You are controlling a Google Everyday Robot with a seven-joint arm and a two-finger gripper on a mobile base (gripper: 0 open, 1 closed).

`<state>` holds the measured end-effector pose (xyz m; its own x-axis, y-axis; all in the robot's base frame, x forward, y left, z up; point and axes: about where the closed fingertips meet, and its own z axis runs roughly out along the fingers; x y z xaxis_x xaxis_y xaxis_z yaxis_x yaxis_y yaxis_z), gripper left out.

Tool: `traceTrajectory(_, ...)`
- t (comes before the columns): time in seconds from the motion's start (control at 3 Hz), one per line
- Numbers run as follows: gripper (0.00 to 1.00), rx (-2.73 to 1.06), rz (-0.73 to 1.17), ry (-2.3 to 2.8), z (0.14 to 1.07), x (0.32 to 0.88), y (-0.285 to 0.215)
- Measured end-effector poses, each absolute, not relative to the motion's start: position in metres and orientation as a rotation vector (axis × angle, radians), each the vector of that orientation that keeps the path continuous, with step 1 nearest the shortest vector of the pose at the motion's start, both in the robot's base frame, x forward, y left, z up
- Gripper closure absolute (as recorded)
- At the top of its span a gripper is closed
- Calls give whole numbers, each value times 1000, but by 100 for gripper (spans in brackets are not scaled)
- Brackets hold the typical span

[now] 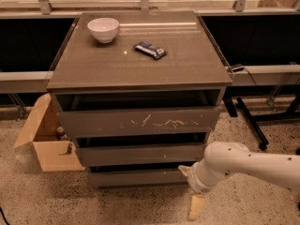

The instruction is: Open bottom drawer

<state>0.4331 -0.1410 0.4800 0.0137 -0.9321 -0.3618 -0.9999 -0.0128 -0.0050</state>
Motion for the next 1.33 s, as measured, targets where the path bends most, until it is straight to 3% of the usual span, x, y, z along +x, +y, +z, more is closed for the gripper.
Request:
traceTrajectory(1.0,0,-2047,582,1828,315,462,-131)
traceTrajectory(1.33,0,-2047,582,1828,315,462,-131)
